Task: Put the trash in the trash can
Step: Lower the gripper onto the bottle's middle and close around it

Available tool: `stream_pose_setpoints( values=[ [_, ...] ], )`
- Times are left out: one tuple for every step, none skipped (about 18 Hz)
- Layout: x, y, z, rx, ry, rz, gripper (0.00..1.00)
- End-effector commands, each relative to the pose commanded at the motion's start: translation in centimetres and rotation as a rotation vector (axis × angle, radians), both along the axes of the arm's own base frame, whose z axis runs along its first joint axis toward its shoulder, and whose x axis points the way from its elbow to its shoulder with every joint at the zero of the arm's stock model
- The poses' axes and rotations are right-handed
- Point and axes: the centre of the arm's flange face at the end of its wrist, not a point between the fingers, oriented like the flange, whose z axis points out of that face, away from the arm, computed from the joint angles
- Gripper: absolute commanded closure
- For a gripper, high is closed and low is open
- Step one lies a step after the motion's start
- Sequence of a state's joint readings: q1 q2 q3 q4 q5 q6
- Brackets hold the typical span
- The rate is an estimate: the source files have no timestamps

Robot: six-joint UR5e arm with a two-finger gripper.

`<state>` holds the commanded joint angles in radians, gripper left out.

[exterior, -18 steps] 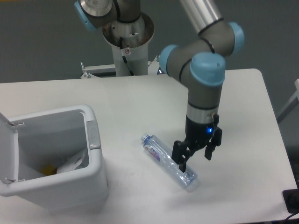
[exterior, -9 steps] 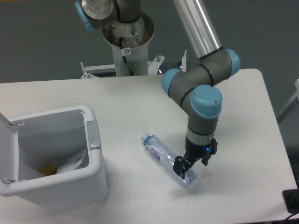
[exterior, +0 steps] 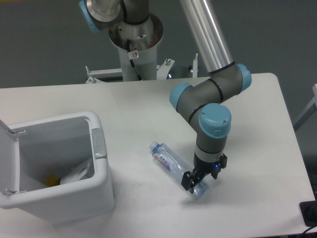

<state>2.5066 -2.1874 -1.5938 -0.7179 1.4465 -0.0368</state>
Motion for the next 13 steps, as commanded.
stream_pose_setpoints(
  values=[
    [0.2, 0.3, -0.5, -0.004, -0.005, -0.005, 0.00],
    [0.1, 0.3, -0.8, -0.008, -0.008, -0.004, 0.00],
    [0.0, 0.5, -1.1, -0.009, -0.009, -0.006, 0.00],
    [0.0, 0.5, -1.3, -0.012, -0.011, -0.006, 0.00],
    [0.0, 0.4, -1.3, -0.014, -0.011, -0.005, 0.00],
    [0.0, 0.4, -1.6, -0.016, -0.013, -0.005, 0.04],
    [0.0, 0.4, -1.7, -0.020, -0.012, -0.004, 0.13],
    [-0.1, 0.4, -1.7, -0.027, -0.007, -0.002, 0.20],
    [-0.2, 0.4, -1.7, -0.030, -0.003, -0.002, 0.23],
    [-0.2, 0.4, -1.6, -0.029, -0.001, -0.002, 0.27],
    [-0.2, 0.4, -1.5, -0.028, 0.000, -0.003, 0.31],
    [-0.2, 0.3, -1.6, -0.030, 0.000, -0.003, 0.34],
    [-0.2, 0.4, -1.5, -0.030, 0.001, -0.003, 0.37]
  ],
)
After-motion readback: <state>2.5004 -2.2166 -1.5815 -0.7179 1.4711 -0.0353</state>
